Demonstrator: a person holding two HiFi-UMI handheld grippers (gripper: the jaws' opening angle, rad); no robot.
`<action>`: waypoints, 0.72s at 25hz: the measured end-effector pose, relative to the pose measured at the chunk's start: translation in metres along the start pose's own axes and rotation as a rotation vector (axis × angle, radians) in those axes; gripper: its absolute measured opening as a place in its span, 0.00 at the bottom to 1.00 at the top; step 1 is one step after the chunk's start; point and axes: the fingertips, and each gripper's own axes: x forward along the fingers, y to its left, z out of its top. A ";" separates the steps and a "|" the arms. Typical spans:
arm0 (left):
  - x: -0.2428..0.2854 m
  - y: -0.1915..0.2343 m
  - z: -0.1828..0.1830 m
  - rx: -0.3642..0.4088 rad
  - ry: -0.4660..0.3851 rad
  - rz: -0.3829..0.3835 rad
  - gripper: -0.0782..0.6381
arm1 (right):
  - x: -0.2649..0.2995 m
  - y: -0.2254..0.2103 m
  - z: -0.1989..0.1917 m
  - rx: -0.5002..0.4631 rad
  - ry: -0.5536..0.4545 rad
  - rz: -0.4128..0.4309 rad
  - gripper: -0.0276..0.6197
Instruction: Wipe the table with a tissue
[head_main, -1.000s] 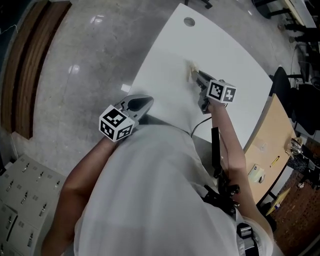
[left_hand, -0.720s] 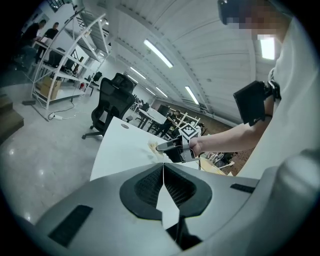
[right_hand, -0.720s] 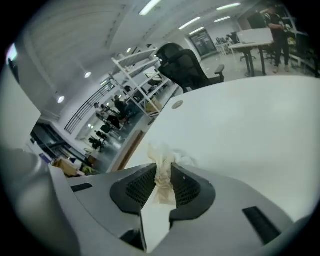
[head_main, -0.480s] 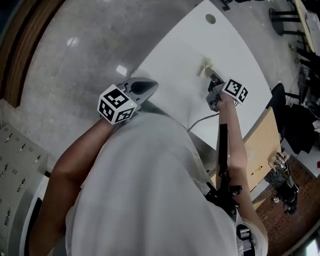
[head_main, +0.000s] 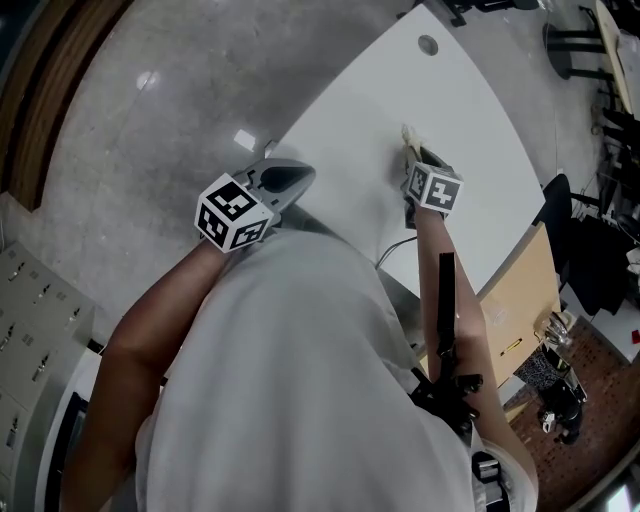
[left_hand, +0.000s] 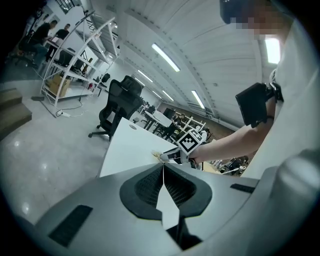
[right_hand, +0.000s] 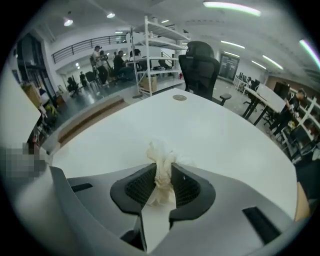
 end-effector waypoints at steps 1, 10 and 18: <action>0.000 -0.001 0.000 0.001 0.002 -0.001 0.12 | -0.001 0.005 0.000 -0.018 0.008 -0.012 0.18; -0.014 0.005 -0.005 0.001 0.013 0.020 0.12 | 0.006 0.133 0.011 -0.313 -0.052 0.150 0.18; -0.037 0.015 -0.010 -0.006 0.014 0.059 0.12 | -0.017 0.239 -0.024 -0.566 -0.077 0.495 0.18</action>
